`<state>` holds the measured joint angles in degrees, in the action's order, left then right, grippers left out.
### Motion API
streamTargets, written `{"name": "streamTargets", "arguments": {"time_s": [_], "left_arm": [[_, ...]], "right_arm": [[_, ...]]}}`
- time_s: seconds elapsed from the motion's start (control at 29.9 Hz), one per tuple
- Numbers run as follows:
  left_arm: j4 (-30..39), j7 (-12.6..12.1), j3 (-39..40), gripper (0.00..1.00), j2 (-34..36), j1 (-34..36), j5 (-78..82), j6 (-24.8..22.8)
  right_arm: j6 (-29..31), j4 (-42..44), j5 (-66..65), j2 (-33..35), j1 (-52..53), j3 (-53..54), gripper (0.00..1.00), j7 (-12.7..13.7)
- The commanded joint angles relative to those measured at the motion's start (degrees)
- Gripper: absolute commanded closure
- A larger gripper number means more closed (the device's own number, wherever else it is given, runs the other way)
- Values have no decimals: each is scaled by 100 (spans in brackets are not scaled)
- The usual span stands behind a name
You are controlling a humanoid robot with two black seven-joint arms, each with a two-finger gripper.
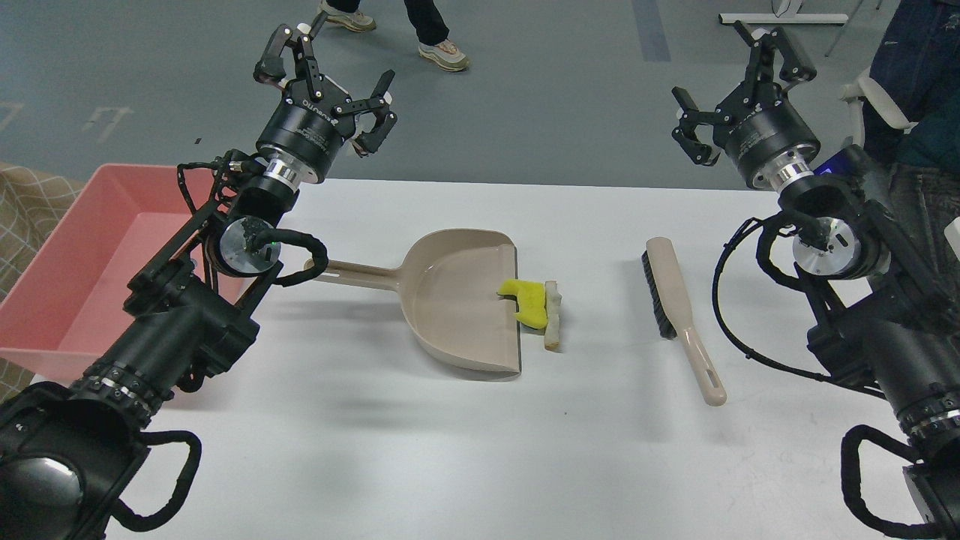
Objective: Sweep and dump garbage into bin
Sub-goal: 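Lower the left gripper toward the beige dustpan handle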
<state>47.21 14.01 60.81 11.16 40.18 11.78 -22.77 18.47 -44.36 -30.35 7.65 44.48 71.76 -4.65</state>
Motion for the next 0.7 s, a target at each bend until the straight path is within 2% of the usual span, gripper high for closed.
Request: {"name": "streamTargets", "arguments": {"time_s": [0.0, 0.47, 0.67], "left_arm": [[-10, -21, -8, 1, -35, -10, 8, 0], [-221, -65, -228, 1, 307, 156, 52, -61], [-265, -56, -228, 1, 431, 148, 70, -289]], "right_arm": [[-1, 94, -6, 53, 122, -74, 0, 17], [-150, 121, 2, 333, 377, -548, 0, 35], [-89, 6, 11, 439, 351, -777, 0, 26]]}}
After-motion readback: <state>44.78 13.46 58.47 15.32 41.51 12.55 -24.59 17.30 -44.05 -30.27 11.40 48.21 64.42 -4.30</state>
